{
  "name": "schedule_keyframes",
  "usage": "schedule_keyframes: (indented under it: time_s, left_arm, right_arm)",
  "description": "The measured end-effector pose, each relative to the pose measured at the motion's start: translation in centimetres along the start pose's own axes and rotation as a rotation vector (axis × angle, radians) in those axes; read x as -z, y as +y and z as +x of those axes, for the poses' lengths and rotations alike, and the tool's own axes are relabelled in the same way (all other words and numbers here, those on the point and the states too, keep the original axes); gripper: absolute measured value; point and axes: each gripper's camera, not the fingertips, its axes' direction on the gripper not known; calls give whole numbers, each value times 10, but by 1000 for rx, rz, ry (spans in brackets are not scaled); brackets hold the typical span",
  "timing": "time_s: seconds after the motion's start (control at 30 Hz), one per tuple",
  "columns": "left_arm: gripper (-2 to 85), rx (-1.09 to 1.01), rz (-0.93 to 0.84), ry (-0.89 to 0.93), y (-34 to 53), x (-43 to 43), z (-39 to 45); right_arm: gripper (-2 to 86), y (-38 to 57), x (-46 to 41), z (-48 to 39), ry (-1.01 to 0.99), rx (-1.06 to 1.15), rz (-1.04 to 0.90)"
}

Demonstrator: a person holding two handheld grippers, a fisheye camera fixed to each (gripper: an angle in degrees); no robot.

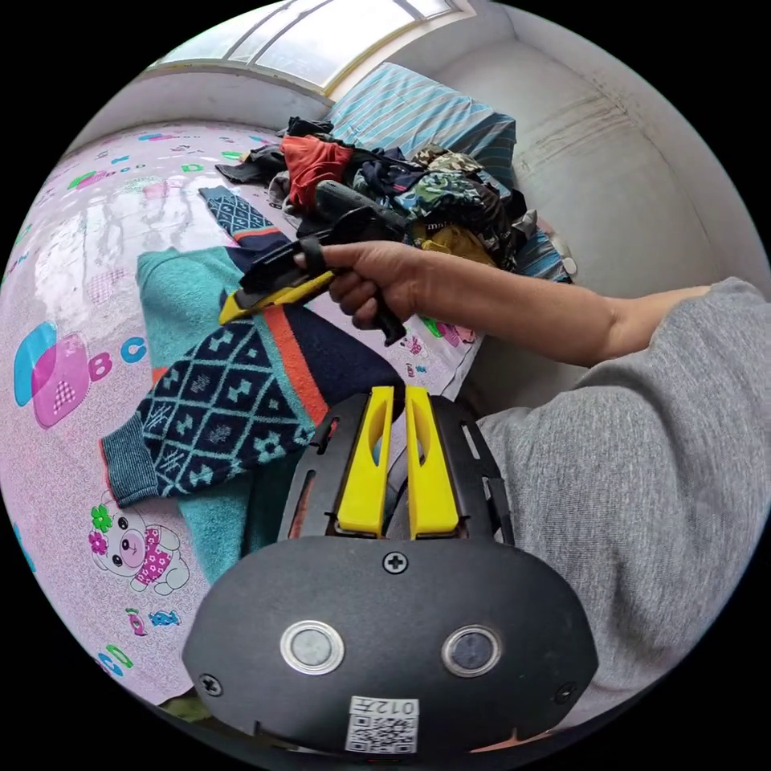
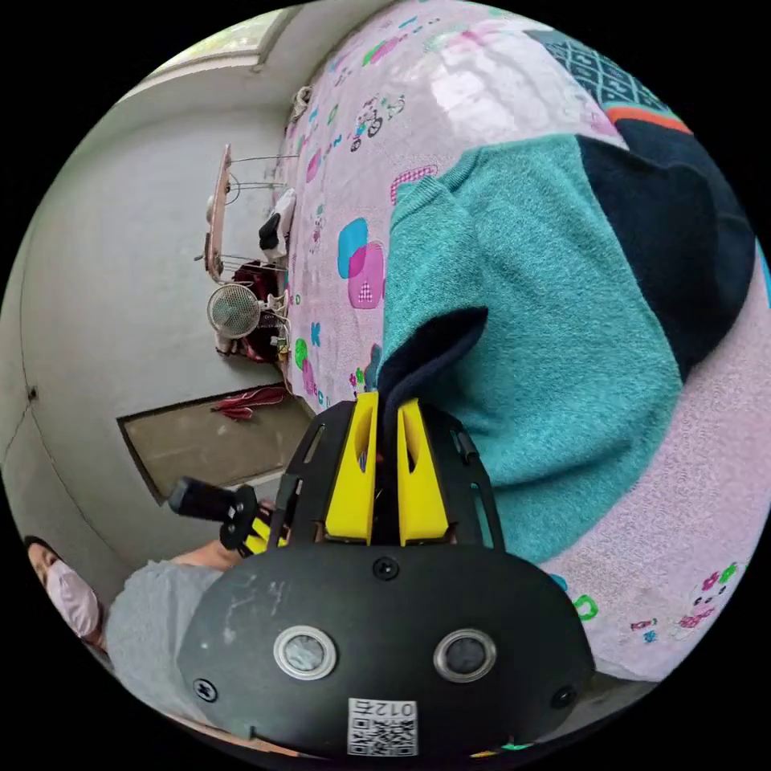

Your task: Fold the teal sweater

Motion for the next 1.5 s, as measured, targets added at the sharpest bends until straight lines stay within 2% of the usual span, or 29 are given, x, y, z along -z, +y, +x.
schedule_keyframes:
  time_s: [0.1,0.2,0.33,0.47,0.73,0.93,1.1,1.2,1.37,1.5]
  left_arm:
    - [12,32,56,-44,-4,0,8]
    - [15,54,84,-204,-13,-3,11]
    - [27,25,-8,-396,-56,-43,5]
    - [39,-41,-109,-493,-116,-103,-4]
    - [63,-228,-342,-563,-262,-267,-17]
    - [88,-292,-423,-464,-322,-356,-20]
    - [82,-210,-509,-424,-337,-409,-29]
    - [49,-110,-588,-398,-327,-433,-35]
    - [12,-69,-471,-404,-297,-412,-8]
    - [3,-50,-229,-446,-253,-334,32]
  right_arm:
    - [18,62,57,0,15,48,36]
    - [15,123,105,23,62,23,37]
    - [12,184,134,66,201,-85,29]
    - [10,225,130,108,303,-213,49]
    - [17,235,46,130,264,-289,63]
    - [25,231,-29,126,246,-277,38]
    - [30,237,-103,130,251,-277,31]
    - [26,245,-145,131,273,-265,49]
    - [20,264,-200,115,316,-185,171]
    - [18,278,-235,79,365,-28,312]
